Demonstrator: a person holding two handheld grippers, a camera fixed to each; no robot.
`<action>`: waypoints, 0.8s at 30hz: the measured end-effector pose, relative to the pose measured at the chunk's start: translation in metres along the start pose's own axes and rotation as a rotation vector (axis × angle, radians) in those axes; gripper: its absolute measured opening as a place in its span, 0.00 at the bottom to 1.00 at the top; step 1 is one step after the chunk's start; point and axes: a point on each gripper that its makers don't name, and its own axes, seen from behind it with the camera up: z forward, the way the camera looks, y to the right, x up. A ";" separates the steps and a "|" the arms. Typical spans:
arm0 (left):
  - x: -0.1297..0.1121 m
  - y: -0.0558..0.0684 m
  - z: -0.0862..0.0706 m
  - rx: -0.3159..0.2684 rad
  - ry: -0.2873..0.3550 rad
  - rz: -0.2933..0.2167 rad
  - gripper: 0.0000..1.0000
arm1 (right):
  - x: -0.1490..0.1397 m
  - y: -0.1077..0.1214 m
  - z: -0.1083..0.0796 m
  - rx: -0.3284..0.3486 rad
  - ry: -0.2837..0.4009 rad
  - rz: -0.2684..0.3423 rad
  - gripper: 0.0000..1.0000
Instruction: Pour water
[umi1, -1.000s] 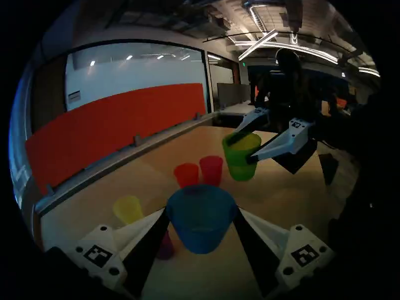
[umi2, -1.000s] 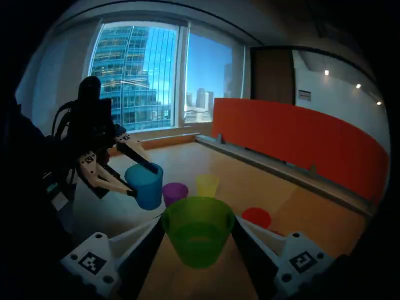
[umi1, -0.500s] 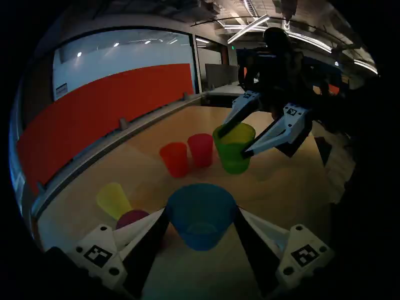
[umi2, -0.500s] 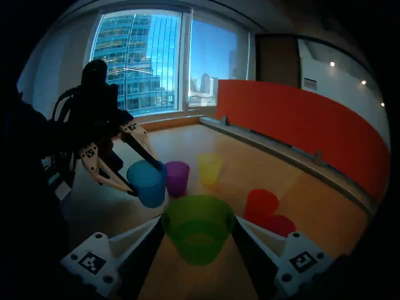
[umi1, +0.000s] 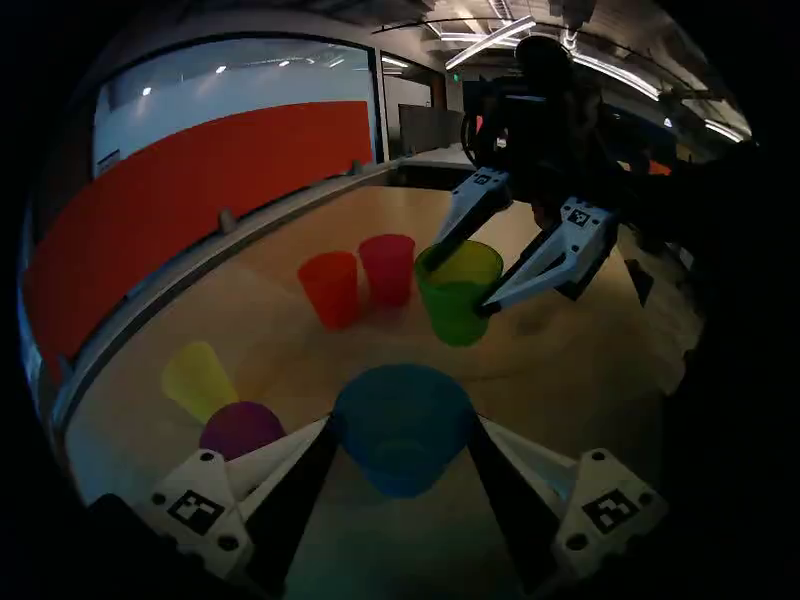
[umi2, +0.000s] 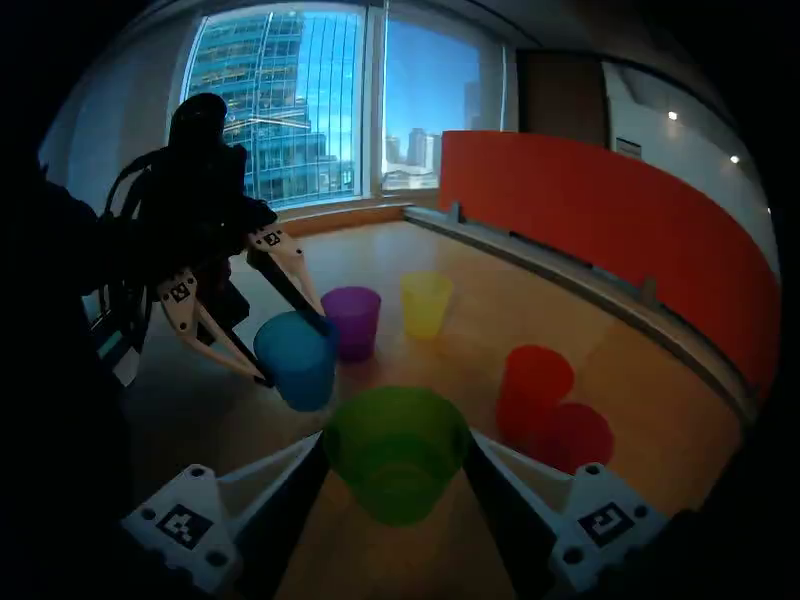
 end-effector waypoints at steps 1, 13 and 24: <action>-0.002 0.000 0.002 -0.001 -0.004 -0.002 0.88 | -0.002 0.000 0.001 0.001 -0.003 0.002 0.91; -0.013 -0.003 0.013 -0.007 -0.019 -0.024 0.89 | -0.020 0.001 0.011 0.011 -0.030 0.022 0.91; -0.021 -0.003 0.015 -0.009 -0.026 -0.039 0.89 | -0.028 0.004 0.015 0.002 -0.039 0.026 0.91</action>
